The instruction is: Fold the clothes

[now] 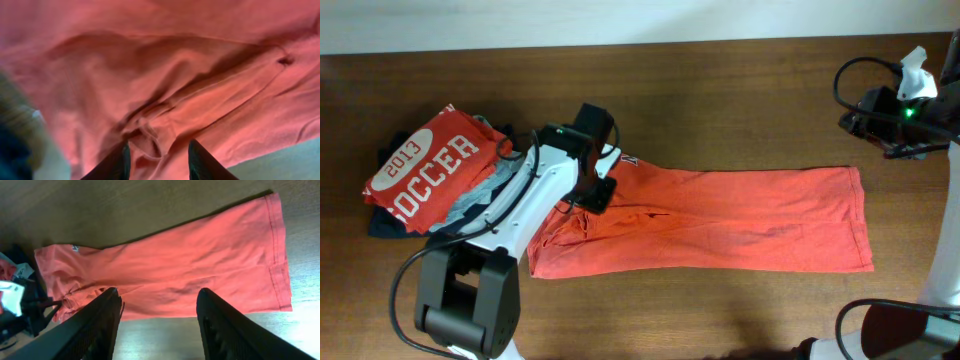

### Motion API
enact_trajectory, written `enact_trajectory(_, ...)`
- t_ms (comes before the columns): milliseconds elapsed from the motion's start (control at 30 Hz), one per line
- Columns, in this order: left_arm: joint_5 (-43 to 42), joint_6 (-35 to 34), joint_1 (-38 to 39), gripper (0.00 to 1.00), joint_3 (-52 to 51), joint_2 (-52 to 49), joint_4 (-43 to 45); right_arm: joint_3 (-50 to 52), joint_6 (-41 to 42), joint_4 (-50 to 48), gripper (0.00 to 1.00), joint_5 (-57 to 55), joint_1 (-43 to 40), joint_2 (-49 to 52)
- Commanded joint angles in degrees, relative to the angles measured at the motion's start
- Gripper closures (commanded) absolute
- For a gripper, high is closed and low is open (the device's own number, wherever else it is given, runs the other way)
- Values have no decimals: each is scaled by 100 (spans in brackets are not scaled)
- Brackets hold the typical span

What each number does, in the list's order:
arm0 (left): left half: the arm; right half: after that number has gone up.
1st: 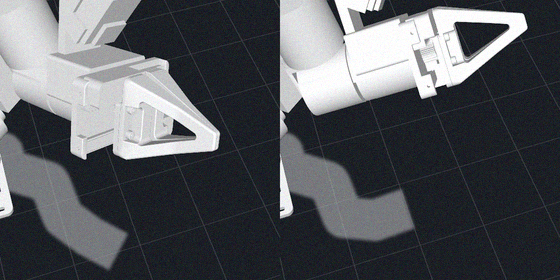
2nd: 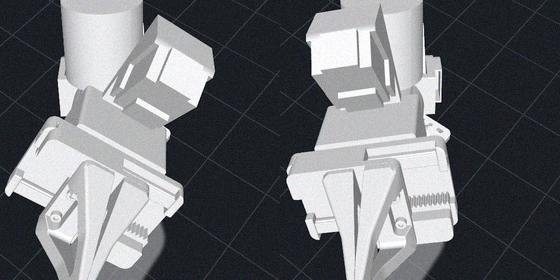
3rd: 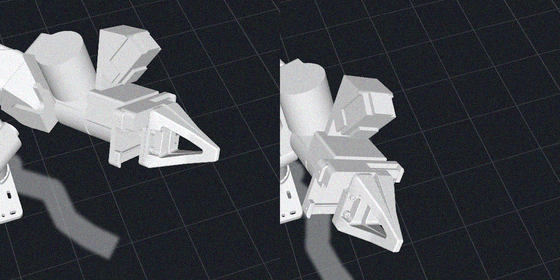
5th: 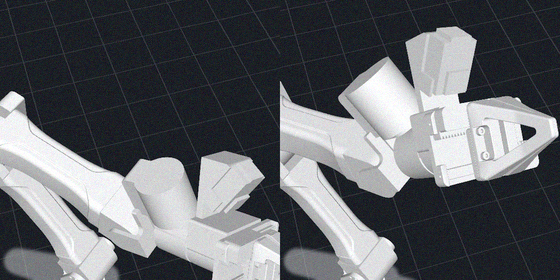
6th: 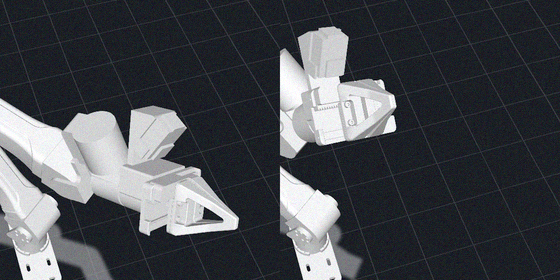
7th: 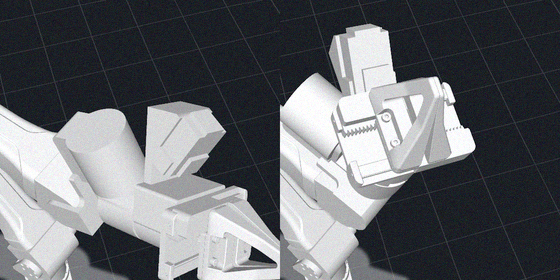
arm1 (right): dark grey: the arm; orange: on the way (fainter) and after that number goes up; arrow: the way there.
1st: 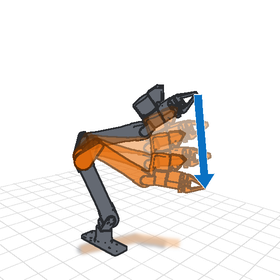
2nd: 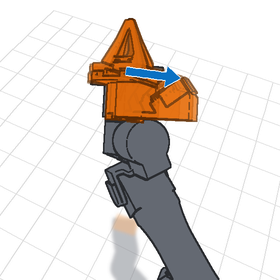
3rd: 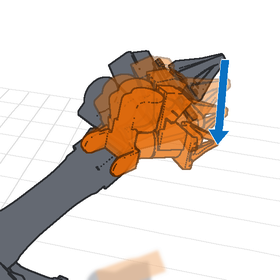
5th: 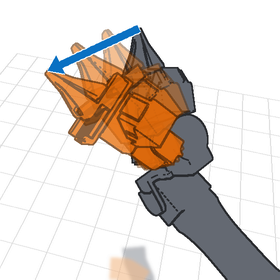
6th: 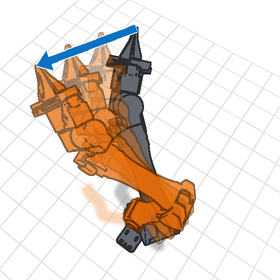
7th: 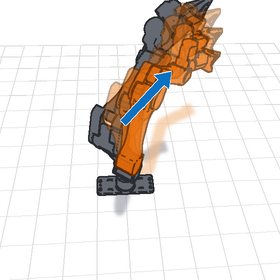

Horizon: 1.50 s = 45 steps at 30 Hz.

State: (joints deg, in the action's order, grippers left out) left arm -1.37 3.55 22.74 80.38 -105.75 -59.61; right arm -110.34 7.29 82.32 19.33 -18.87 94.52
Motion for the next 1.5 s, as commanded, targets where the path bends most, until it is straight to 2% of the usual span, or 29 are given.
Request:
enact_trajectory(0,-356,632,-31,62,-243,-31,245,44,-35,0,48,-52,13,15)
enact_trajectory(333,-339,734,-376,62,-634,-37,763,44,26,24,48,-52,13,15)
enact_trajectory(633,-531,905,-380,62,-940,-44,1102,44,26,42,48,-52,13,15)
enact_trajectory(767,-553,907,-380,66,-975,-46,1147,44,26,44,48,-52,13,15)
enact_trajectory(967,-654,1014,-374,67,-1005,-114,1250,44,26,70,49,-50,13,15)
enact_trajectory(1000,-684,1027,-376,68,-1005,-162,1276,44,26,83,48,-50,13,15)
enact_trajectory(1100,-684,1025,-374,80,-1005,-313,1290,44,26,83,49,-50,13,15)
enact_trajectory(1133,-684,1025,-374,95,-1005,-343,1270,44,26,85,49,-50,13,15)
enact_trajectory(1167,-684,1023,-374,100,-1001,-341,1261,44,26,83,49,-52,13,15)
enact_trajectory(1267,-848,1023,-363,100,-774,-289,968,44,28,81,49,-52,13,15)
enact_trajectory(1467,-1029,911,-363,100,192,-48,-157,44,28,79,48,-52,13,15)
